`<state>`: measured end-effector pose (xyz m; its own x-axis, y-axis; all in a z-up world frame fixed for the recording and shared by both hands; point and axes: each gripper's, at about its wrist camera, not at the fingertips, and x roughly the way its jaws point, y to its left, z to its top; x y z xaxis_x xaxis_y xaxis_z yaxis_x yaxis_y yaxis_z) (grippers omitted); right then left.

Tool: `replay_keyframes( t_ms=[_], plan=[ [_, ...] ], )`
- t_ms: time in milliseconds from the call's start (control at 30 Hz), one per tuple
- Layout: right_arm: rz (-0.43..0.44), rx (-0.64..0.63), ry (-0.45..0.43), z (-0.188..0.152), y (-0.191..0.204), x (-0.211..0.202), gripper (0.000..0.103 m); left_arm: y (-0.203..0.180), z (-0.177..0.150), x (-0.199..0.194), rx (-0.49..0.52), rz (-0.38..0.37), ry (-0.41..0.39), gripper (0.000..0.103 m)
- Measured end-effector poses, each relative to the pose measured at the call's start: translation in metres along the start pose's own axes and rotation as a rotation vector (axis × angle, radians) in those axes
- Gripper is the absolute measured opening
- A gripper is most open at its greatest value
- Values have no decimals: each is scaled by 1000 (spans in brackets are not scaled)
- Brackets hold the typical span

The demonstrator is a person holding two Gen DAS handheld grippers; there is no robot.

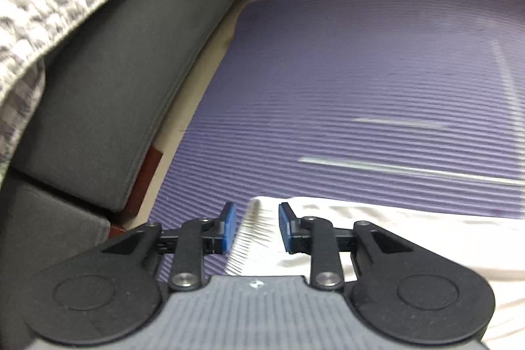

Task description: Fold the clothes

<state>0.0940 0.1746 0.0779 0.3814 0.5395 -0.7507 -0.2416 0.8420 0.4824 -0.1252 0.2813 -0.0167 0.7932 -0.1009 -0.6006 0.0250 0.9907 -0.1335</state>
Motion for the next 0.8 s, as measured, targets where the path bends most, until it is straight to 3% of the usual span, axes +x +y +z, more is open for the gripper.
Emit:
replay_keyframes(
  t_ms=[133,333,567,800],
  plan=[
    [3,102,-57,-9,-37,-63,35,-13,-16,6,49,51,-50,102],
    [-59,167,-167,-32,-96,-171,41,-27,-18,24,99,134,1,103],
    [-169,195,-266,-65,-170,-262,45,-27,-19,27,94,135,4,103],
    [-187,173,-331,-98,-195,-329,54,-26,-19,27,90,134,5,103]
  ],
)
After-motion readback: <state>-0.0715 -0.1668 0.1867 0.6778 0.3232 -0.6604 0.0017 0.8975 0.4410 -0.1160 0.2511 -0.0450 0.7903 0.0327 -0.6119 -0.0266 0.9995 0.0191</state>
